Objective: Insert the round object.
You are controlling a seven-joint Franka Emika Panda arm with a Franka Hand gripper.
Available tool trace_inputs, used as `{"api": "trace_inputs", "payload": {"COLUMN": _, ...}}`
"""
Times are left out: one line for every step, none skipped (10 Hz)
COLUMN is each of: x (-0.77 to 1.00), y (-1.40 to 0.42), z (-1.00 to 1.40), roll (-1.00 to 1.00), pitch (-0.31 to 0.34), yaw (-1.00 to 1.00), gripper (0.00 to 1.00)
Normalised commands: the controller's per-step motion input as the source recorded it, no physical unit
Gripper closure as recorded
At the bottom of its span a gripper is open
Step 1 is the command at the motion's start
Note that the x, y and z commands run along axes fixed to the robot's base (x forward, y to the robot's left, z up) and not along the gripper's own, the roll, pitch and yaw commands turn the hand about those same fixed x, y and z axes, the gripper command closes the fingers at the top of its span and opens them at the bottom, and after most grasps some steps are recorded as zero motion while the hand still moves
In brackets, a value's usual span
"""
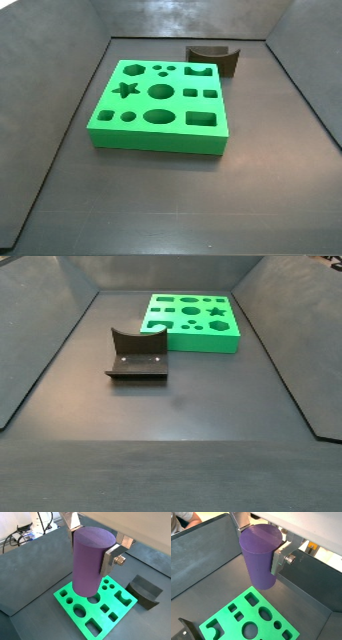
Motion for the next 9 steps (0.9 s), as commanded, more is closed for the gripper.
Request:
{"api": "trace_inputs", "payload": {"x": -0.31, "y": 0.06, "z": -1.00, "roll": 0.17, "pitch": -0.076, "yaw": 0.05, "gripper": 1.00}}
{"api": "trace_inputs", "payload": {"x": -0.20, "y": 0.11, "z": -1.00, "roll": 0.12, "pitch": -0.044, "yaw": 0.00, "gripper": 1.00}}
{"api": "trace_inputs", "payload": {"x": -0.18, "y": 0.16, "z": -1.00, "roll": 0.07, "pitch": -0.034, "yaw": 0.00, "gripper": 1.00}}
{"api": "trace_inputs", "payload": {"x": -0.21, "y": 0.22, "z": -1.00, "roll": 0.11, "pitch": -0.051, "yaw": 0.01, "gripper": 1.00}}
{"api": "trace_inputs", "payload": {"x": -0.09, "y": 0.31, "z": -1.00, "roll": 0.13, "pitch": -0.046, "yaw": 0.02, "gripper": 1.00}}
{"api": "trace_inputs", "payload": {"x": 0.19, "y": 0.41, "z": -1.00, "roll": 0.10, "pitch": 0.000, "yaw": 0.00, "gripper": 1.00}}
{"api": "trace_inputs", "payload": {"x": 0.40, "y": 0.45, "z": -0.98, "roll": 0.08, "pitch": 0.081, "yaw": -0.02, "gripper": 1.00}}
{"api": "trace_inputs", "payload": {"x": 0.33, "y": 0.43, "z": -0.96, "roll": 0.10, "pitch": 0.060, "yaw": 0.00, "gripper": 1.00}}
{"api": "trace_inputs", "payload": {"x": 0.19, "y": 0.40, "z": -1.00, "roll": 0.09, "pitch": 0.000, "yaw": 0.00, "gripper": 1.00}}
